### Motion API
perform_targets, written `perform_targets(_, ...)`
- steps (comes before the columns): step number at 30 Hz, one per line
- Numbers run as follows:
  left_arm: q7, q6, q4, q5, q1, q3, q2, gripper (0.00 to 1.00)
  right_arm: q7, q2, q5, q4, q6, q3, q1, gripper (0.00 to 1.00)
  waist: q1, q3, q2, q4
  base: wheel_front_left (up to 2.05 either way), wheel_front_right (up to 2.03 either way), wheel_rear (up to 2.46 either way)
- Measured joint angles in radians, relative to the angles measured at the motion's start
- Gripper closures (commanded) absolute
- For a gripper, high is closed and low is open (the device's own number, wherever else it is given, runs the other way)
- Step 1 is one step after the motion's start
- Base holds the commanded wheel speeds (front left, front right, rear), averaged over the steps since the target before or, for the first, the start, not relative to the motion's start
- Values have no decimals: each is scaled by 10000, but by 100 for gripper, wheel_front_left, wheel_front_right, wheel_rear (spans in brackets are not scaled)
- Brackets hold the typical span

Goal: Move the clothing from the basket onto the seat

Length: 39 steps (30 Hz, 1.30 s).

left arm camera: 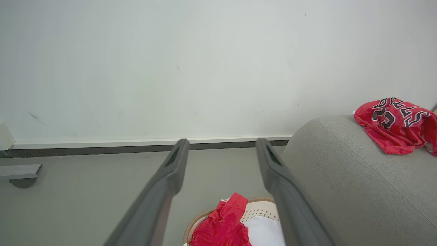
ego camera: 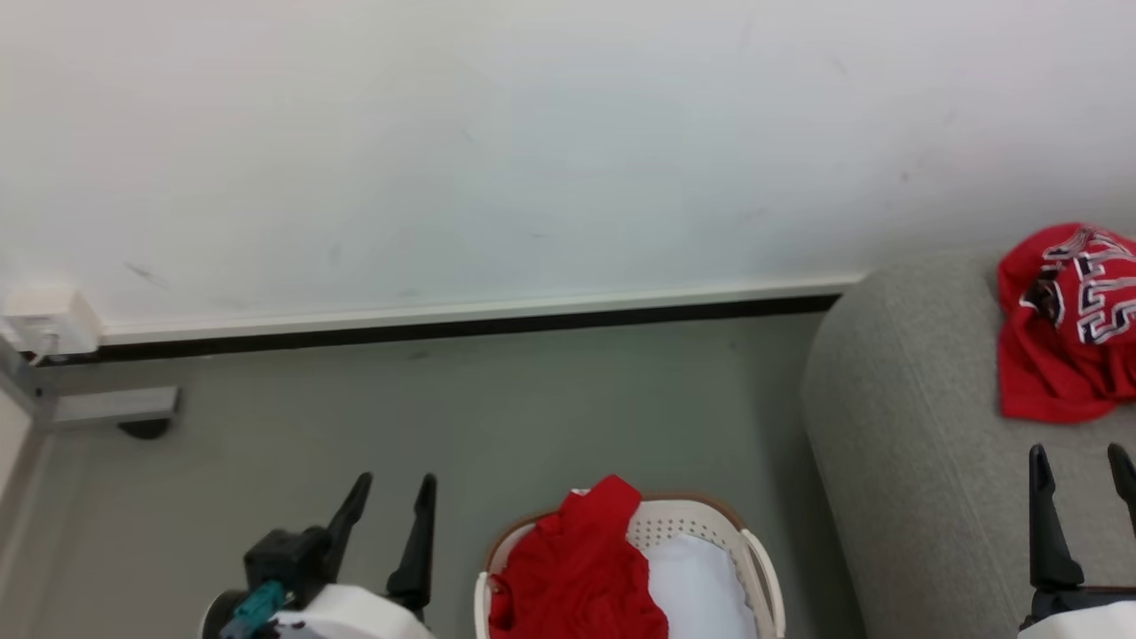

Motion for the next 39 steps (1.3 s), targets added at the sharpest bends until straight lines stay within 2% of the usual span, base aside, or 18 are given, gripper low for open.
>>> perform_targets(7,-2,-372,-58,662,1071,1145,-268,0,-2,546,-399,209,0,-113,597,0,2,-715,0,729,0,0,0)
perform_targets(15,-2,-692,-134,1083,1644,1812,-725,0,0,836,-420,665,0,19,942,0,2,-1105,0,972,0,0,0)
perform_targets(25,-2,-1181,-148,1588,1729,2376,-1149,0,0,943,-393,761,0,194,945,0,4,-1080,0,1025,0,0,0)
perform_targets(39,-2,-1618,10,2171,1598,2773,-1390,0,0,978,-384,750,0,408,768,0,4,-846,0,821,0,0,0)
